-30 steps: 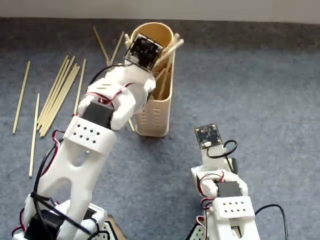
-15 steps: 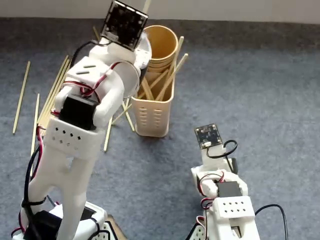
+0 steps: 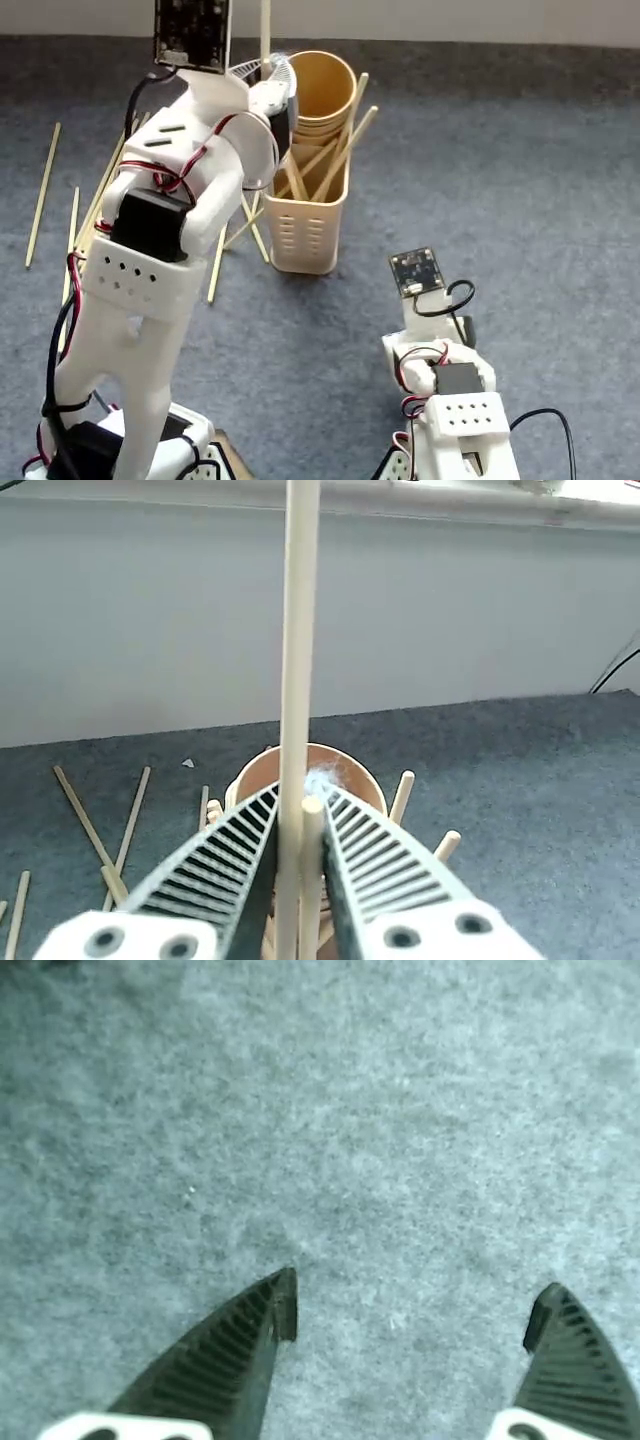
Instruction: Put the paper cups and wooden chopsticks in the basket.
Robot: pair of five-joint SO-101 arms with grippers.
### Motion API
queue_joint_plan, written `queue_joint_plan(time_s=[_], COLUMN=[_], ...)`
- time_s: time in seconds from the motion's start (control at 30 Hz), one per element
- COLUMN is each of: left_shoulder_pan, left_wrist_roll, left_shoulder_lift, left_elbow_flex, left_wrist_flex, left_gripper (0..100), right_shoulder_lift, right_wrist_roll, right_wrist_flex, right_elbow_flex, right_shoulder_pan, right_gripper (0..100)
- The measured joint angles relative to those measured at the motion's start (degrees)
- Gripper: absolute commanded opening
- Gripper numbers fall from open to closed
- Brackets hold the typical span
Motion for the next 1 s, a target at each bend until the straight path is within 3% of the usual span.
queue_joint_plan(time_s=[0.13,0.37,0.73,0.83,1.0], left_shoulder_pan=[0.88,3.25,3.08,3.16,1.14], left_wrist_roll=[0.97,1.14,1.14,0.0,-13.71], left_shoulder_lift=[0.0,0.0,0.0,0.0,-0.26], left_elbow_flex=[4.75,11.87,10.11,10.29,9.23], left_wrist_flex=[-4.31,-14.33,-16.0,-11.25,12.04], left_gripper=[9,10,10,10,10], right_shoulder_lift=[0.0,0.0,0.0,0.0,0.0], right_wrist_roll=[0.0,0.0,0.0,0.0,0.0], right_wrist_flex=[0.0,0.0,0.0,0.0,0.0], right_elbow_flex=[0.0,0.0,0.0,0.0,0.0], right_shoulder_pan=[0.0,0.0,0.0,0.0,0.0], right_gripper=[35.8,35.8,35.8,35.8,35.8])
